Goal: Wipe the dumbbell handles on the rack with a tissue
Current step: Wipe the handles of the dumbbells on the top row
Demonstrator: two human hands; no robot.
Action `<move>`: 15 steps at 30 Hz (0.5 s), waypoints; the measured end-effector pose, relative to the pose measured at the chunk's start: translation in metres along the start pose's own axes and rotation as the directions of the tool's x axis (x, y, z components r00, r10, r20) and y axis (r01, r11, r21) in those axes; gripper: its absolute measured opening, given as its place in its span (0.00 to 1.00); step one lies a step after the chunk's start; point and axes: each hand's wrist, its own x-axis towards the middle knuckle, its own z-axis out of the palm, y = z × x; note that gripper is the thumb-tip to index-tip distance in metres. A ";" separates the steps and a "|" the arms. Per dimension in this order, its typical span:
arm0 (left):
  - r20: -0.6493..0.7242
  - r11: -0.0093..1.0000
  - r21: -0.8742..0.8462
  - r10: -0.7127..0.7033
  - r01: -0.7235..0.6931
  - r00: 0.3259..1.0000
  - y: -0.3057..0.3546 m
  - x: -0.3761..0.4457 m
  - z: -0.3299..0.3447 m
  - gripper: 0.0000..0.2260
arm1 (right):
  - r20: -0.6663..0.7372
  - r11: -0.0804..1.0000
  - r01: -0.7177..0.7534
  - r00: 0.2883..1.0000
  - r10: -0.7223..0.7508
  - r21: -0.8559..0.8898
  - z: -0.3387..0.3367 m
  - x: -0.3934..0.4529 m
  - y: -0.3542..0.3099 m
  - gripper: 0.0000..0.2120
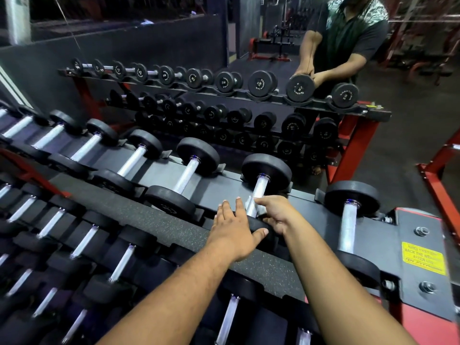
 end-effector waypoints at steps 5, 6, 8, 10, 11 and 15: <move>0.004 1.000 0.001 0.006 -0.006 1.000 0.000 0.000 0.000 0.46 | -0.099 0.737 0.388 0.848 -0.521 -0.553 -0.009 -0.001 0.007 0.18; 0.001 1.000 -0.003 0.005 -0.005 1.000 0.000 0.000 0.001 0.46 | -0.041 0.589 0.407 0.798 -0.601 -0.698 -0.009 -0.004 0.005 0.20; -0.003 1.000 -0.008 0.004 -0.004 1.000 0.000 0.000 0.001 0.46 | 0.143 0.272 0.398 0.754 -0.641 -0.876 -0.013 -0.006 -0.001 0.21; -0.009 1.000 -0.009 0.007 -0.007 1.000 -0.001 0.000 0.001 0.46 | 0.350 0.000 0.423 0.751 -0.561 -0.906 -0.020 -0.002 0.002 0.22; -0.011 1.000 -0.007 0.009 -0.009 1.000 -0.001 0.001 0.001 0.46 | 0.462 -0.128 0.464 0.737 -0.494 -0.876 -0.026 0.002 0.006 0.25; -0.015 1.000 -0.002 0.010 -0.010 1.000 0.001 0.001 0.001 0.46 | 0.634 -0.491 0.421 0.636 -0.439 -0.763 -0.040 0.016 0.002 0.27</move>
